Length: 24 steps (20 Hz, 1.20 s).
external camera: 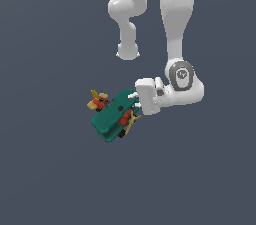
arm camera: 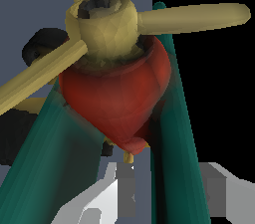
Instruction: Pick up the object and move it to a goal position.
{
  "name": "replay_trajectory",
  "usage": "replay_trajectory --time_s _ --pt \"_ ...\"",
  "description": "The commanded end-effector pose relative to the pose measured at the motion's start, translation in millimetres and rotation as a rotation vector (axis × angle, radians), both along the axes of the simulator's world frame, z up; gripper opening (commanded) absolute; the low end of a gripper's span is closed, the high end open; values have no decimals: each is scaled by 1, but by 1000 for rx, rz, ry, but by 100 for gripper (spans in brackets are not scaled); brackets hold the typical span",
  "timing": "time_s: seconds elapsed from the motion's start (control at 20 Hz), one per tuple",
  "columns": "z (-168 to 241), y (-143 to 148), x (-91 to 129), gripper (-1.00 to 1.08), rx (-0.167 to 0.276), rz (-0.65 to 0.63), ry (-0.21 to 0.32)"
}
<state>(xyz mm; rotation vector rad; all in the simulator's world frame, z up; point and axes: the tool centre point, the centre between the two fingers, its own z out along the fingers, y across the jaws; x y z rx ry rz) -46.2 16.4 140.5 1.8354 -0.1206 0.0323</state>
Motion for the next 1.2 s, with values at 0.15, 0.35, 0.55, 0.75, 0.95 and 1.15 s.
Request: replay_trajectory --time_s 0.15,0.35,0.55,0.75,0.95,1.15 --pt "0 0 0 -100 0 0 0" --pt "1 7 -1 -100 0 0 0" --pt "4 26 -6 -100 0 0 1" --pt "7 56 -12 -100 1 0 2" --pt "12 95 -20 -100 2 0 4" --pt "18 136 -28 -100 2 0 4"
